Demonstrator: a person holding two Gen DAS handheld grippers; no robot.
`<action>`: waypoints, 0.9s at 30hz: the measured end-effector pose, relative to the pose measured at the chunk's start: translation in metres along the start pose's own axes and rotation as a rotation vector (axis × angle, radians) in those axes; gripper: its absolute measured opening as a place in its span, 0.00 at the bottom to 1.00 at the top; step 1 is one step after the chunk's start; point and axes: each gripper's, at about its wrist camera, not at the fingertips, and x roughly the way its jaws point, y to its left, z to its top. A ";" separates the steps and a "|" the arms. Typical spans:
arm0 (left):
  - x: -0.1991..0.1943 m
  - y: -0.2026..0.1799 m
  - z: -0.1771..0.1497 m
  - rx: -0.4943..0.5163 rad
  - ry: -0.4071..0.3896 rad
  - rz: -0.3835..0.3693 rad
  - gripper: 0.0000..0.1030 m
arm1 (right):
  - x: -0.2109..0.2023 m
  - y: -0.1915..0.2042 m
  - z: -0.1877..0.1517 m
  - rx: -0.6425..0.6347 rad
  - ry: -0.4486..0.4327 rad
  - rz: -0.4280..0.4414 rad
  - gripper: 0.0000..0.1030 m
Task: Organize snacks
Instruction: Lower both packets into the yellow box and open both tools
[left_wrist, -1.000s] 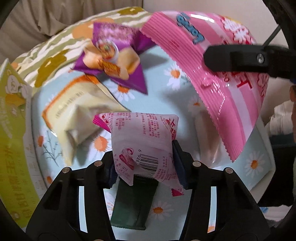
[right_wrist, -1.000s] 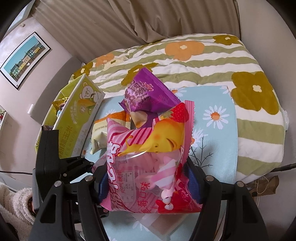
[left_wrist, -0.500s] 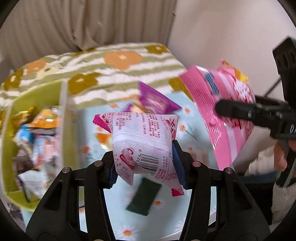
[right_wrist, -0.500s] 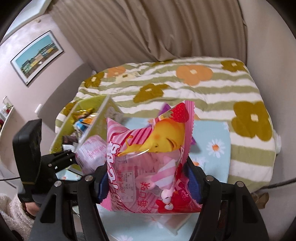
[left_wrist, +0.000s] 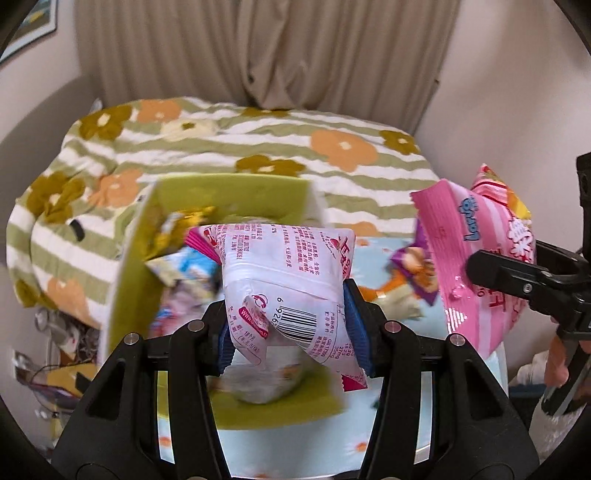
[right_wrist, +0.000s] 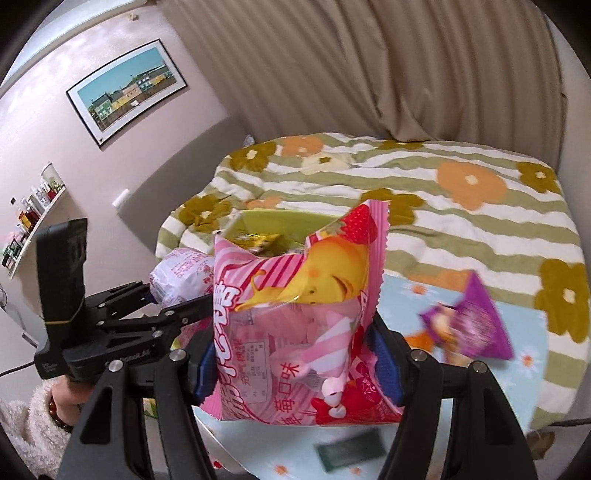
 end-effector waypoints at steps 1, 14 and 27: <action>0.002 0.018 0.002 -0.006 0.010 0.002 0.46 | 0.009 0.009 0.004 0.003 0.004 0.001 0.63; 0.040 0.122 0.009 0.021 0.070 -0.046 1.00 | 0.095 0.062 0.015 0.122 0.046 -0.079 0.63; 0.021 0.136 -0.012 0.067 0.055 -0.072 0.99 | 0.114 0.079 0.021 0.175 0.070 -0.182 0.67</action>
